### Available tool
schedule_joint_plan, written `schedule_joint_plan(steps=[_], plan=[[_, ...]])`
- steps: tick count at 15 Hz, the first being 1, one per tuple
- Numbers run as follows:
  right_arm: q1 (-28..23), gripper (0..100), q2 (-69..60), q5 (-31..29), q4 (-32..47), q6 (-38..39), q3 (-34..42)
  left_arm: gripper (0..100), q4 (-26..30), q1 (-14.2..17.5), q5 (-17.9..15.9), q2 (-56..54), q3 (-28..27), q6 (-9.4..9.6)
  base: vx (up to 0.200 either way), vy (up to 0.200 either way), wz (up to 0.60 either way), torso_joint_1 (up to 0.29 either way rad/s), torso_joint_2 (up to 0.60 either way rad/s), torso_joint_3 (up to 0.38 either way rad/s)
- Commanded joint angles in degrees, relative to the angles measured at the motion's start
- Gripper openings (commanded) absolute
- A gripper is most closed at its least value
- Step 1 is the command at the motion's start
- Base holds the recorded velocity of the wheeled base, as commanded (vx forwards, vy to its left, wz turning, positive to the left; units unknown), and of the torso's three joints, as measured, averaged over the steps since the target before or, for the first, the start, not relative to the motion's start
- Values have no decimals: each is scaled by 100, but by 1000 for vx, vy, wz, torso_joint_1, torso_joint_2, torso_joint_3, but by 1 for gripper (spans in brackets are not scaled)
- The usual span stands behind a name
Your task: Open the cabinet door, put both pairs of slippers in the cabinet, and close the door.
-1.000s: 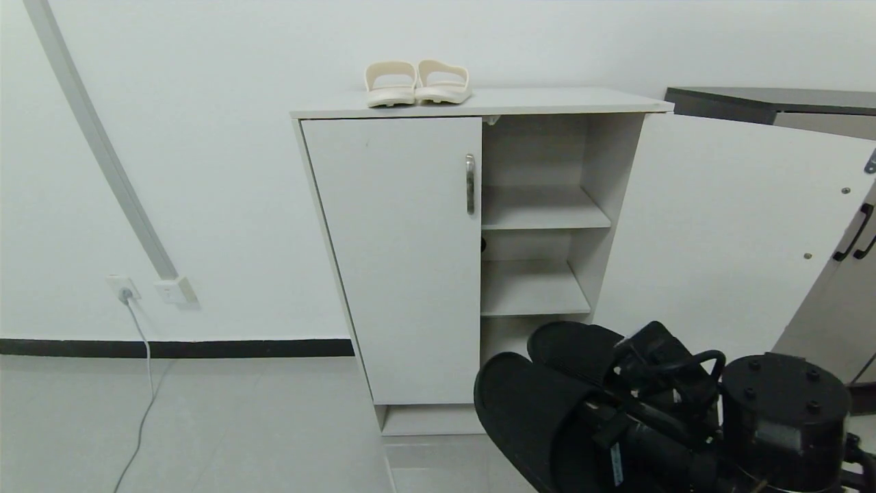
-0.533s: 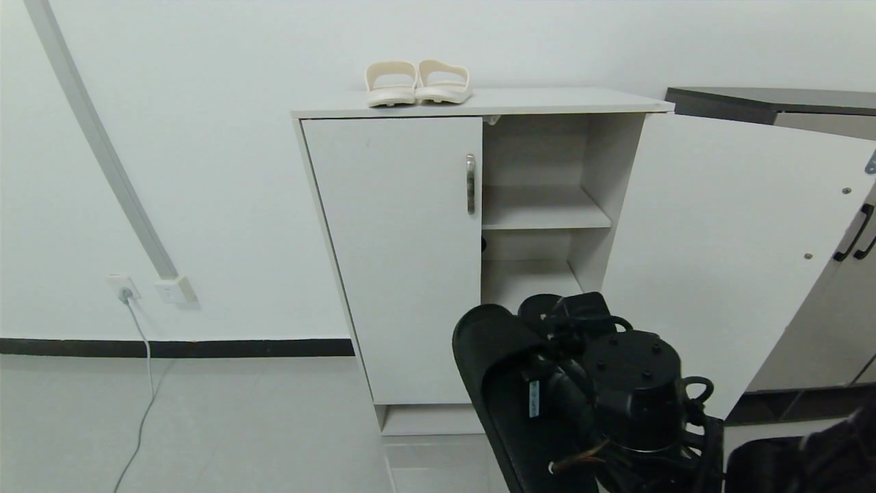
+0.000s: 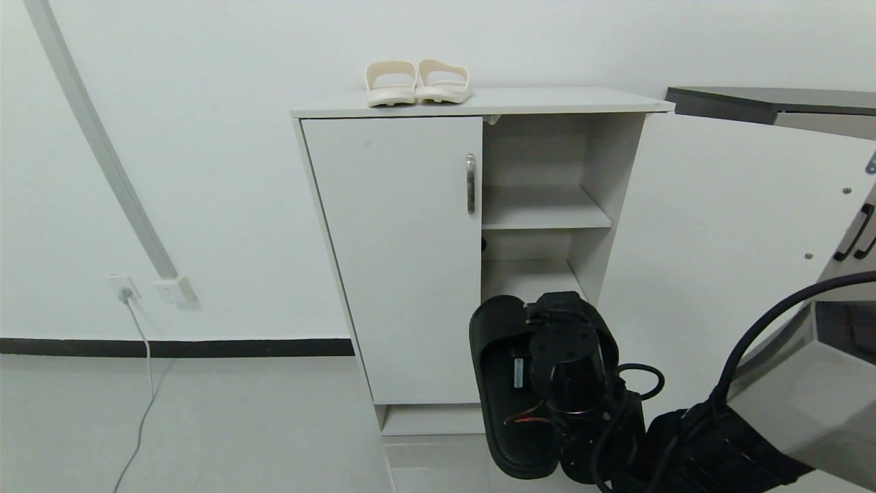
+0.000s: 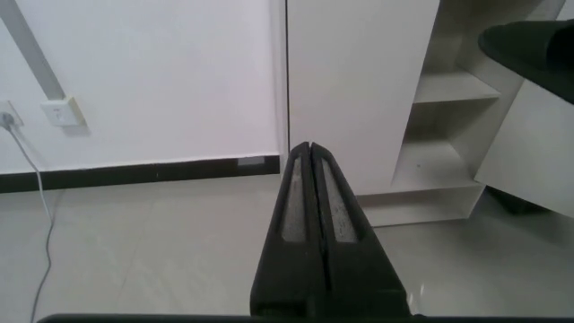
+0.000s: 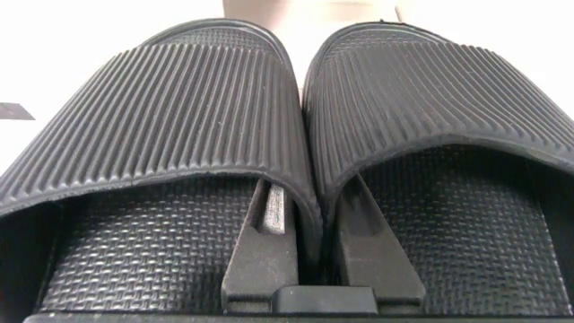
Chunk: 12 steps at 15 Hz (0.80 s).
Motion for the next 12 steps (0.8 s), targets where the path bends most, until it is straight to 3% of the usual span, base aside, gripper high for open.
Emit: schedule_joint_plan(steps=[1,8,12], plan=[[0,0,74,0,-4,-1,-18,0,-1,1,1,20,2,4,0,-200,0,-2,2,2],[-44,0,188,9,-4,-1,-44,0,-1,1,1,20,2,4,0,-200,0,1,6,4],[-88,0,733,52,-4,-45,-536,0,-1,1,1,11,2,-4,0,0,0,0,0,0]])
